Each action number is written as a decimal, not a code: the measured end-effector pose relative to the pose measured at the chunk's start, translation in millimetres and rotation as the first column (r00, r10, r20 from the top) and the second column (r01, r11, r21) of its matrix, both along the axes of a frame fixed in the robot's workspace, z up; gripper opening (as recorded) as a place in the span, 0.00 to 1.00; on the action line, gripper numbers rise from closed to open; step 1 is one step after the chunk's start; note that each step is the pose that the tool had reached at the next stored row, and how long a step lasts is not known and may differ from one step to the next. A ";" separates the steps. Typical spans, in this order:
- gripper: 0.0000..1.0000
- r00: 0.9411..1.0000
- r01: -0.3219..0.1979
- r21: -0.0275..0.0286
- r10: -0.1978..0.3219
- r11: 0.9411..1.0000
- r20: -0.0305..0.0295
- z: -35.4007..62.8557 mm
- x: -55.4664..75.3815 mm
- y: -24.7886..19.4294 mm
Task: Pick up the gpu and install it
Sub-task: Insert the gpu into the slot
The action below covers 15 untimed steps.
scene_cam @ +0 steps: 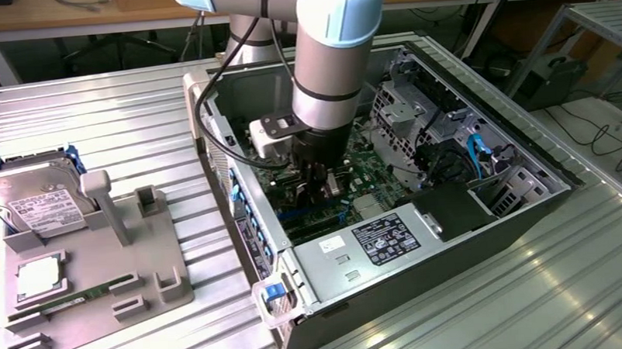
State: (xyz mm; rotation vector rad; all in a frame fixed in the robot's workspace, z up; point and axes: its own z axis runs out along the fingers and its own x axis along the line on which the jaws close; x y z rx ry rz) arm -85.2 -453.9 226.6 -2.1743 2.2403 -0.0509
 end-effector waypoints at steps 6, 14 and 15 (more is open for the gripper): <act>0.28 1.000 0.000 0.000 0.000 1.000 0.000 -0.8 0.1 0.0; 0.28 1.000 0.000 -0.001 0.000 1.000 -0.001 -6.8 -0.2 -0.2; 0.28 1.000 0.000 0.000 0.000 1.000 0.000 -7.3 -0.1 0.0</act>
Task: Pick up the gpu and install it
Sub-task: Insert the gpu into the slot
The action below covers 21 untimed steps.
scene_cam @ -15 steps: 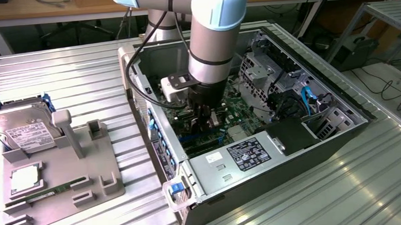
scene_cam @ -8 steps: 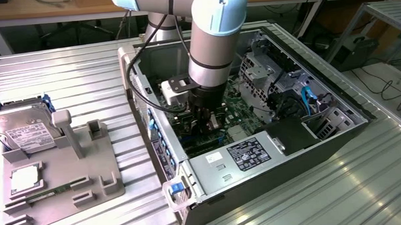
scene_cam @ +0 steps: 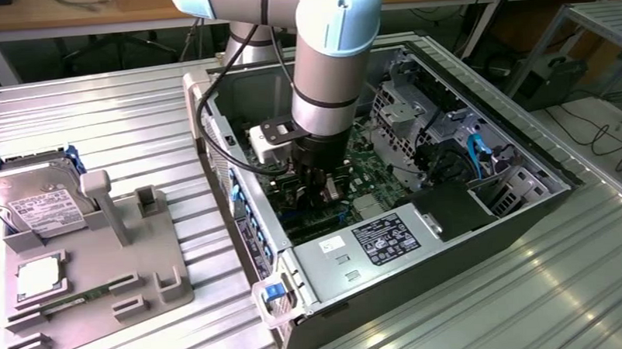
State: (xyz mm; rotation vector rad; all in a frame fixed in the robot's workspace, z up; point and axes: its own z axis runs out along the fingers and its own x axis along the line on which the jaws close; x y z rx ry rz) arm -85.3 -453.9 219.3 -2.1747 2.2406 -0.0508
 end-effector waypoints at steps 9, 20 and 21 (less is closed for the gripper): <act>0.35 1.000 0.000 0.000 0.000 1.000 0.006 3.0 -0.6 0.0; 0.35 1.000 0.000 0.001 0.000 1.000 0.010 53.6 -0.6 0.0; 0.35 1.000 0.000 0.001 0.000 1.000 0.010 57.8 -0.6 0.0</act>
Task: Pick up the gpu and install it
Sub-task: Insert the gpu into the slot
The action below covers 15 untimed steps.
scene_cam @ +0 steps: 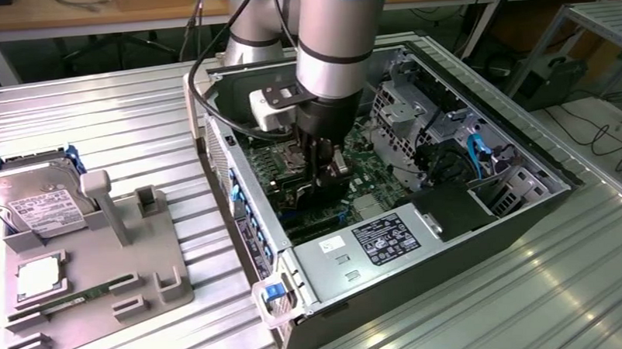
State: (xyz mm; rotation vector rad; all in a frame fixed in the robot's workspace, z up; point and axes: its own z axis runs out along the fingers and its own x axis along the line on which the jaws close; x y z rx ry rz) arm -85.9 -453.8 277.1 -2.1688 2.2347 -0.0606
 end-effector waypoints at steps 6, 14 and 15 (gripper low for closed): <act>0.27 1.000 0.000 0.000 0.000 1.000 0.000 1.8 0.0 0.0; 0.11 1.000 0.000 0.000 0.000 1.000 0.000 1.8 0.0 0.0; 0.11 1.000 0.000 0.000 0.000 1.000 0.000 1.8 0.0 0.0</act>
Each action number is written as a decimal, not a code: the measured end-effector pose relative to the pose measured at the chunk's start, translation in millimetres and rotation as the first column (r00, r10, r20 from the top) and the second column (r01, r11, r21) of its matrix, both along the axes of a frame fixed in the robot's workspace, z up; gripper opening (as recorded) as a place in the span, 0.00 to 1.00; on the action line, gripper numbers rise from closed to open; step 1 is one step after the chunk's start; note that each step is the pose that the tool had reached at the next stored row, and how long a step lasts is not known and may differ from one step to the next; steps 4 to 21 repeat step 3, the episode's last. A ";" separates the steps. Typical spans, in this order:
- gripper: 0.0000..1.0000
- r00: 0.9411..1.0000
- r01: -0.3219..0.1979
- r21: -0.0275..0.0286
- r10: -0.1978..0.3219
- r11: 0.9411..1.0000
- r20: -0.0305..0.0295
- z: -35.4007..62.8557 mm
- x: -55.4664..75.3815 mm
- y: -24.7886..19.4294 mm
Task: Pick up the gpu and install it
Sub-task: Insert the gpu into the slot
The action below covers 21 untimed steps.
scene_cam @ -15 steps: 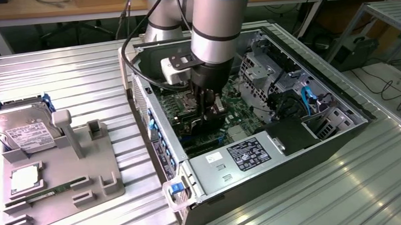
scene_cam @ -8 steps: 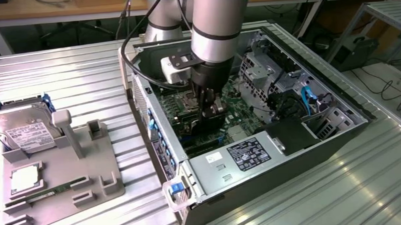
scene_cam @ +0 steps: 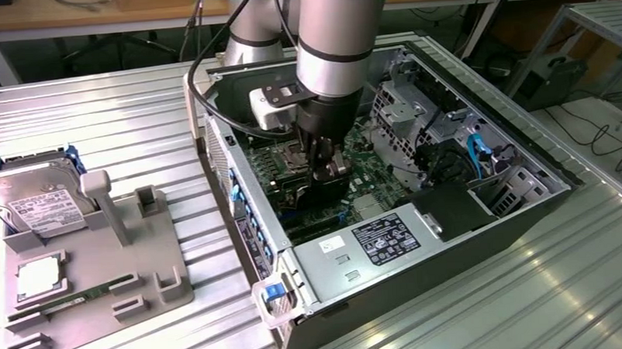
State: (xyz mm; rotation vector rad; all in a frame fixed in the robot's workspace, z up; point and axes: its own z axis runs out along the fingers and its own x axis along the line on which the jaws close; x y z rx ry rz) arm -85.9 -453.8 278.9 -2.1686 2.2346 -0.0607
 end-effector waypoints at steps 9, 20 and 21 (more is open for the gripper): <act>0.11 1.000 0.000 0.000 0.000 1.000 0.000 0.0 0.0 0.0; 0.11 1.000 0.000 0.000 0.000 1.000 0.000 0.0 0.0 0.0; 0.11 1.000 0.000 0.000 0.000 1.000 0.000 0.0 0.0 0.0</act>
